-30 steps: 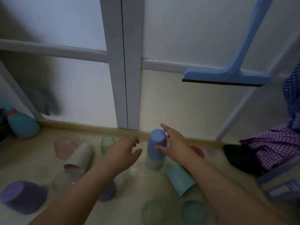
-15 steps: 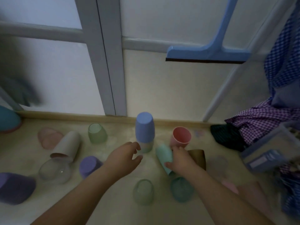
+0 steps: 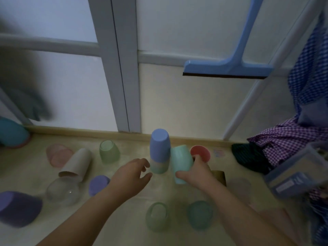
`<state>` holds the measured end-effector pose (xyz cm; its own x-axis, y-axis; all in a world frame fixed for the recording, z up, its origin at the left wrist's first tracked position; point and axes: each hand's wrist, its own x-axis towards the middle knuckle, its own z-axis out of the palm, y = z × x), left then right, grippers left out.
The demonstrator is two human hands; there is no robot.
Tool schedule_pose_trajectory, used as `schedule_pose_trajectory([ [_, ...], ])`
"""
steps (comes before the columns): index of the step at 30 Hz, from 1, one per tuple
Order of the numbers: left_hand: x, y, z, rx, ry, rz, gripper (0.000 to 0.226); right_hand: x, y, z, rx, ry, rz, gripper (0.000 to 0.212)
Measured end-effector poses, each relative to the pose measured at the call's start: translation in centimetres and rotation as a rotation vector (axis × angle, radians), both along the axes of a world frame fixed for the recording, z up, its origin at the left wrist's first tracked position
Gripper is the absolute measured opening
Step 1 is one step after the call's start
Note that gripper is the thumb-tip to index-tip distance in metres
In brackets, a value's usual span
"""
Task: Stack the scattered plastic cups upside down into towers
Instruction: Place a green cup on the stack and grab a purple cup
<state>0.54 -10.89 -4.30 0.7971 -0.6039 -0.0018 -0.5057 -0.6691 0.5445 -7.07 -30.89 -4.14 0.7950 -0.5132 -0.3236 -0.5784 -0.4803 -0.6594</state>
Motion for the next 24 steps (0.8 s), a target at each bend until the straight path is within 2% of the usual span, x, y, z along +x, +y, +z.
schedule_pose_trajectory([
  [4, 0.6, -0.1, 1.6, -0.051, -0.024, 0.008, 0.027, 0.9, 0.0, 3.0, -0.026, -0.17, -0.043, 0.071],
  [7, 1.3, -0.4, 2.7, -0.096, -0.057, 0.01, 0.026, 1.8, 0.5, 5.5, 0.039, -0.31, 0.004, 0.075],
  [10, 2.0, -0.2, 3.8, -0.123, -0.087, 0.016, 0.026, 3.2, 1.3, 7.3, 0.1, -0.445, 0.068, 0.069],
  [14, 3.0, 0.8, 4.5, -0.107, -0.103, 0.075, 0.028, 5.4, 2.4, 7.6, 0.147, -0.498, 0.084, 0.08],
  [17, 3.5, 1.7, 4.6, -0.098, -0.1, 0.101, 0.029, 6.8, 3.2, 7.4, 0.17, -0.509, 0.073, 0.081],
  [20, 4.5, 1.7, 4.1, -0.087, -0.061, 0.126, 0.047, 7.8, 3.5, 6.9, 0.155, -0.544, 0.065, 0.082],
  [22, 5.7, 0.6, 3.8, -0.143, 0.09, 0.146, 0.07, 8.2, 3.4, 6.4, 0.133, -0.546, 0.045, 0.084],
  [24, 7.0, -1.1, 3.7, -0.199, 0.227, 0.168, 0.082, 8.4, 3.2, 6.0, 0.113, -0.532, 0.046, 0.086],
])
